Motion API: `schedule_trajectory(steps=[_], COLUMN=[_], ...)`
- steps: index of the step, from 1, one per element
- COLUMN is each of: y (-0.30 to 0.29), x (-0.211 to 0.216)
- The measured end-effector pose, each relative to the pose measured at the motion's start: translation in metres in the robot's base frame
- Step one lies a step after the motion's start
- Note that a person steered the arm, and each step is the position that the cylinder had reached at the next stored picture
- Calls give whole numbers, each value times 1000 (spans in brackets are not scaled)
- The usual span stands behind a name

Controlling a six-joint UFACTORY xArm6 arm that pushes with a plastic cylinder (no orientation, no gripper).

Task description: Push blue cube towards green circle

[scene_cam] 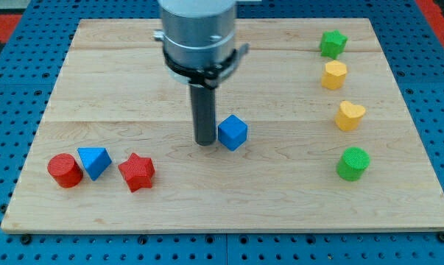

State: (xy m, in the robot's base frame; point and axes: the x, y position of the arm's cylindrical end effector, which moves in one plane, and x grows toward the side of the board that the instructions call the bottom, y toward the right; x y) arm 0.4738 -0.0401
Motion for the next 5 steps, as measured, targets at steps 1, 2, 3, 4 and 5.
schedule_trajectory(steps=[1, 2, 3, 4, 5], y=[7, 98, 89, 59, 80], x=[-17, -7, 19, 74, 58])
